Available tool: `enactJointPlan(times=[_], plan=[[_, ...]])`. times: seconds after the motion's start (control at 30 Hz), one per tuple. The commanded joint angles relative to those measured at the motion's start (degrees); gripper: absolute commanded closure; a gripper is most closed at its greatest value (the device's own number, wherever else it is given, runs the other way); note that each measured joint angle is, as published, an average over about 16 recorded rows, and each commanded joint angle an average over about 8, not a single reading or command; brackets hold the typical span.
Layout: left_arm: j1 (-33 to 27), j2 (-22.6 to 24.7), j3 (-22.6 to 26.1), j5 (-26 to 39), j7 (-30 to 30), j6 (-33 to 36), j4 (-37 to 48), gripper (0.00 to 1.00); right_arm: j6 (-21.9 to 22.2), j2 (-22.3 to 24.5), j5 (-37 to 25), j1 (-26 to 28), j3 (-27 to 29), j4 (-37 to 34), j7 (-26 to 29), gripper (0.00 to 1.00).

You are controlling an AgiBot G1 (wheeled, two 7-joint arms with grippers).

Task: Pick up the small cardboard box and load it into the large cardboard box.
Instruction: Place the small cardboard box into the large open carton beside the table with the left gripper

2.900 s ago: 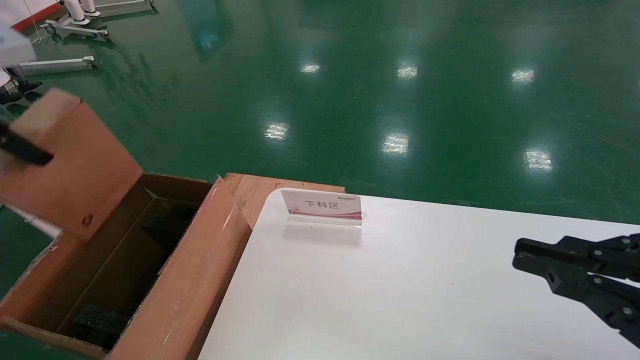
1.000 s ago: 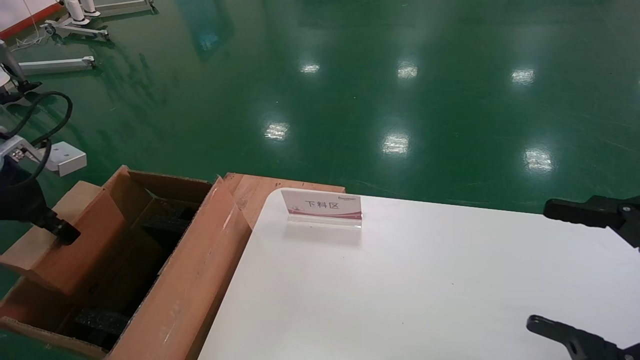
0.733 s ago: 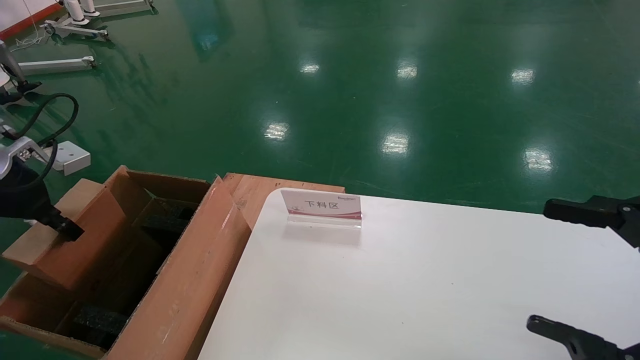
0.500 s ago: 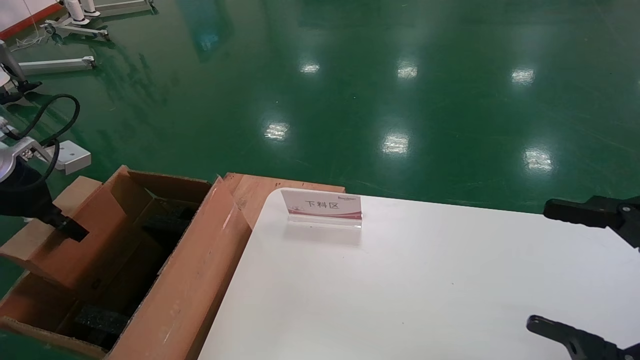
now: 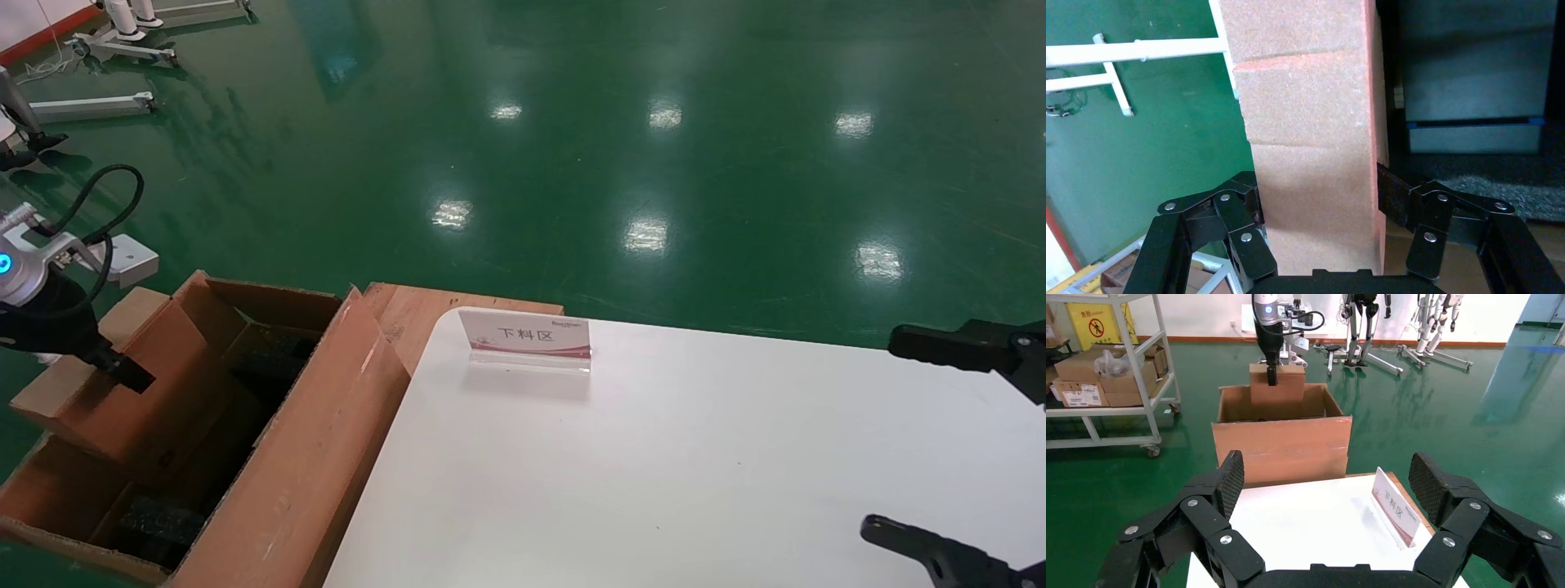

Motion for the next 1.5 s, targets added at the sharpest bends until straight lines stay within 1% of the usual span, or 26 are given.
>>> enactJointPlan(times=[0.03,0.43,0.87,0.9,1.13,1.17,1.5], plan=[[0.9,0.3,-0.1,-0.3,0.4,-0.5,1.0,1.0,0.0,0.0,0.0,0.0,0.0,0.0,0.0,0.0],[5.3,2.6,-0.8,-2.6,2.0,-0.9,5.9,1.0,0.0,0.0,0.0,0.0,0.0,0.0,0.0,0.0],[10.5,3.7,-0.9,-4.5,3.3,-1.2,10.2,1.0,0.0,0.0,0.1,0.0,-0.1,0.0,0.0,0.0],[10.8,3.8,-1.0,-4.6,3.5,-1.1,10.6,0.94,0.0,0.0,0.1,0.0,-0.1,0.0,0.0,0.0],[12.0,4.4,-1.1,-5.1,4.8,-0.7,12.3,0.07,0.1,0.0,0.1,0.0,-0.1,0.0,-0.1,0.0],[12.0,4.4,-1.1,-5.2,4.9,-0.7,12.4,0.0,0.1,0.0,0.1,0.0,-0.1,0.0,-0.1,0.0],[11.9,4.3,-1.1,-5.1,4.7,-0.6,12.3,0.0,0.1,0.0,0.1,0.0,-0.1,0.0,-0.1,0.0]])
